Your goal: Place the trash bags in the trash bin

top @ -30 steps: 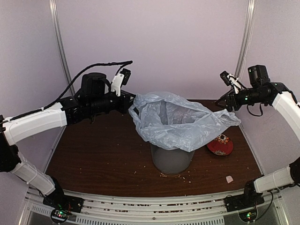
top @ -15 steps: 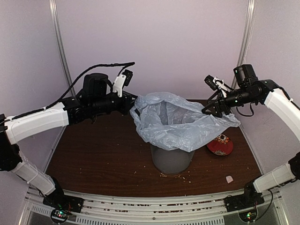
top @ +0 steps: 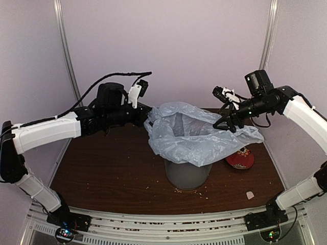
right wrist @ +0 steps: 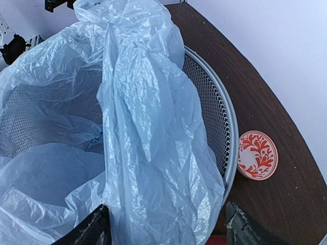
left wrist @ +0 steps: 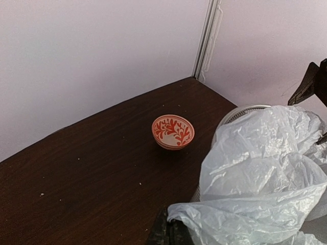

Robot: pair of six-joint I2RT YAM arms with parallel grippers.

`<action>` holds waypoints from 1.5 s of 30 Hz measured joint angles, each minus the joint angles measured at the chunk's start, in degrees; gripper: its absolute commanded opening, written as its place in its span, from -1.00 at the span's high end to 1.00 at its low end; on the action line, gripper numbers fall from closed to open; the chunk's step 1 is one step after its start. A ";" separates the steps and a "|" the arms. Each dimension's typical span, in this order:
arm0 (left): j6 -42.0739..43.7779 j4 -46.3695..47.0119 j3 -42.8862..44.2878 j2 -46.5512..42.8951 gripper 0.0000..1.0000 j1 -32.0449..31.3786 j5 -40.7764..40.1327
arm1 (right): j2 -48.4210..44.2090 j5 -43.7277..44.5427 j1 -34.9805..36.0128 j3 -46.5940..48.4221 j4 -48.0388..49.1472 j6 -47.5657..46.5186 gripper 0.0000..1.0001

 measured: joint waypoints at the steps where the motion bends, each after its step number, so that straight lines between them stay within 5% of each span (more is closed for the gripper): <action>1: 0.00 0.07 0.00 0.04 1.00 0.00 -0.28 | -0.02 0.50 0.26 0.00 0.02 0.07 -0.49; 16: 0.00 0.24 4.79 7.63 1.00 0.26 -9.01 | 2.62 7.10 -0.81 1.05 8.11 8.20 0.52; 28: -3.63 0.83 6.54 16.15 1.00 1.77 -7.19 | 13.53 -4.63 -8.09 2.60 11.69 15.41 0.43; 45: -10.84 -0.66 -7.15 7.06 1.00 2.34 4.61 | 14.93 -8.26 -8.00 -5.62 7.28 13.64 0.34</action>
